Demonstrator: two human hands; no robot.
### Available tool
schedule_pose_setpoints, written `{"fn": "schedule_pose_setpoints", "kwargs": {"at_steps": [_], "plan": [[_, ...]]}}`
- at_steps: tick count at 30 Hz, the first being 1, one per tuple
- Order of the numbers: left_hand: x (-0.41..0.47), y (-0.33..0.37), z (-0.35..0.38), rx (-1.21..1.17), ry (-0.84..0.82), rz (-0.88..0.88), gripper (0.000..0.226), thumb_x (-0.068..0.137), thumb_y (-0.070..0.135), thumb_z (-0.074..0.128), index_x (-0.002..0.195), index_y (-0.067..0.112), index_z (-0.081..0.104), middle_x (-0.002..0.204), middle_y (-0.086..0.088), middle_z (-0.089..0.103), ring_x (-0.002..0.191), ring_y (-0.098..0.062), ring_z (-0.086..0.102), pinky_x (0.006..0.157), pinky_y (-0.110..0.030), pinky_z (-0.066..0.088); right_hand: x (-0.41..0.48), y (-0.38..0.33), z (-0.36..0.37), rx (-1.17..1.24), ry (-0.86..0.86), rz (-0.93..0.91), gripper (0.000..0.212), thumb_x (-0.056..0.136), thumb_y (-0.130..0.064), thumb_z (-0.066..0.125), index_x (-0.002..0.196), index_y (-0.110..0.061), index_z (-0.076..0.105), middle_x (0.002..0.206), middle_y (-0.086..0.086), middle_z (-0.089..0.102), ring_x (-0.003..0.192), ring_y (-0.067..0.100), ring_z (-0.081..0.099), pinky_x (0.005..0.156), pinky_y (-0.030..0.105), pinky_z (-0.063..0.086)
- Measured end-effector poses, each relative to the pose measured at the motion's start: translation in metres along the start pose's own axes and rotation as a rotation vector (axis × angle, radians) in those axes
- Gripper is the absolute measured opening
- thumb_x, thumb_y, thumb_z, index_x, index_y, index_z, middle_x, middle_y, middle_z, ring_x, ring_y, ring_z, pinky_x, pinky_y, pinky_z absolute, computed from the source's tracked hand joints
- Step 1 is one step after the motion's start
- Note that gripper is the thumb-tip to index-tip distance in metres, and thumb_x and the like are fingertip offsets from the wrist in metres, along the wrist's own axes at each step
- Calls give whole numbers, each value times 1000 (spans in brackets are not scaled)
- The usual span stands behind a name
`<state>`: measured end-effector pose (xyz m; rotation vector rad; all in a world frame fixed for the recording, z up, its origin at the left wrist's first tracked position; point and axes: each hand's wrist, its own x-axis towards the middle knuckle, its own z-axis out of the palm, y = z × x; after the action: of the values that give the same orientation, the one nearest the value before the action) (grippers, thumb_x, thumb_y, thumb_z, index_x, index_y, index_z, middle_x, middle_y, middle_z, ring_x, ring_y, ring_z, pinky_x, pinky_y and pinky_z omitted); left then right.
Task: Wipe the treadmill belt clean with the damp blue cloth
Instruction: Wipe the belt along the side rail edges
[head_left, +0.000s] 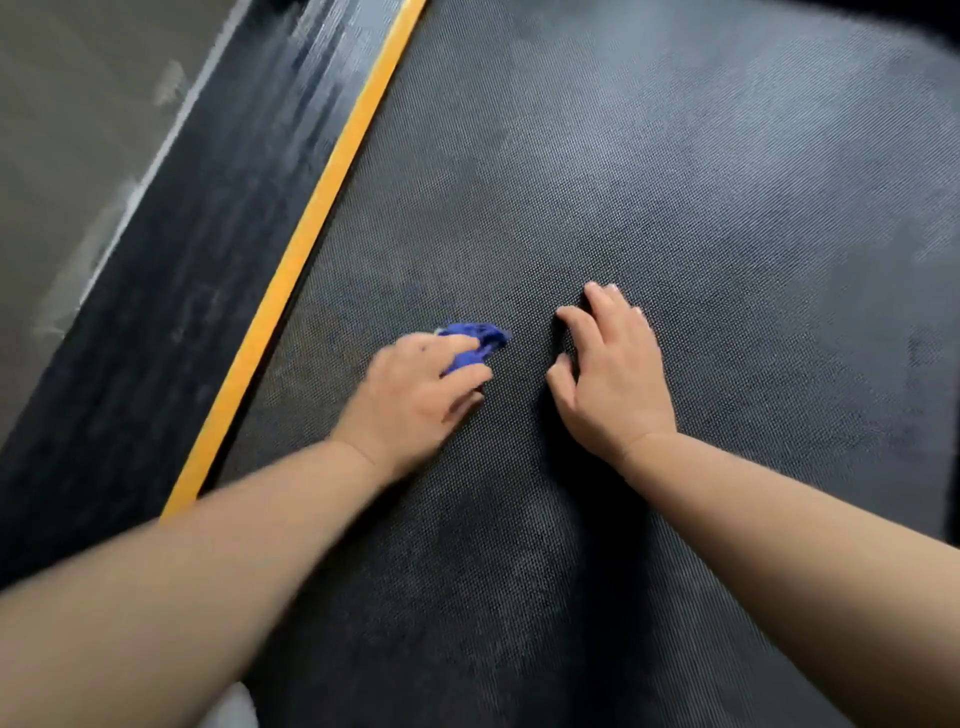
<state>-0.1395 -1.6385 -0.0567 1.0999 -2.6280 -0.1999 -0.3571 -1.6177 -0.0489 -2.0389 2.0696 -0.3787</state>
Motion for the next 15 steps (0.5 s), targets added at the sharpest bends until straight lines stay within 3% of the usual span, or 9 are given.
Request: {"fn": "schedule_pose_setpoints", "kwargs": {"at_steps": [1,2,6,8,9,11,13,15], "plan": [[2,-22,-5,50,7,89,17,91,29,55,104,20,62,113,-13,65,95,-35,60,82,-44,48,0,0,0,1,-3,1,51,80,-33,41,123,-11,57,142,18,44,136,35,34,114,47,22],[6,-43,-9,101,22,66,18,90,24,54,101,15,65,111,-15,65,94,-36,60,83,-42,46,0,-1,1,1,-1,2,51,80,-33,41,124,-11,57,142,18,43,137,35,34,114,47,22],[28,-63,-10,197,127,-603,31,90,26,40,100,11,64,113,-15,58,100,-38,53,88,-40,34,-1,0,2,-1,8,12,52,81,-32,40,125,-10,55,144,18,42,138,35,32,115,47,20],[38,-31,-3,145,197,-687,29,89,29,40,95,13,64,107,-11,58,98,-35,54,85,-38,31,-1,-1,2,-4,6,9,52,81,-32,39,125,-9,55,144,18,41,138,34,31,115,46,18],[43,-12,1,79,243,-591,25,88,29,45,90,14,65,102,-9,58,95,-32,55,84,-38,31,-1,-1,2,-6,2,11,53,80,-32,39,125,-9,55,144,18,41,138,34,31,115,45,18],[43,13,7,-38,240,-227,24,87,30,53,88,13,69,99,-3,60,91,-25,53,82,-38,37,1,0,2,-11,-1,8,53,79,-32,39,124,-9,56,143,19,42,137,35,33,114,47,21],[41,4,3,-124,89,90,28,92,33,53,97,13,73,101,-7,65,87,-27,57,78,-38,46,2,1,3,-18,5,1,53,79,-31,39,123,-8,57,142,19,43,136,36,34,113,48,22],[47,-31,-3,-65,39,191,23,93,27,55,97,13,72,99,-10,67,83,-28,59,76,-35,47,2,0,4,-12,17,-1,52,79,-31,40,123,-9,56,142,19,42,136,36,34,113,47,22]]}}
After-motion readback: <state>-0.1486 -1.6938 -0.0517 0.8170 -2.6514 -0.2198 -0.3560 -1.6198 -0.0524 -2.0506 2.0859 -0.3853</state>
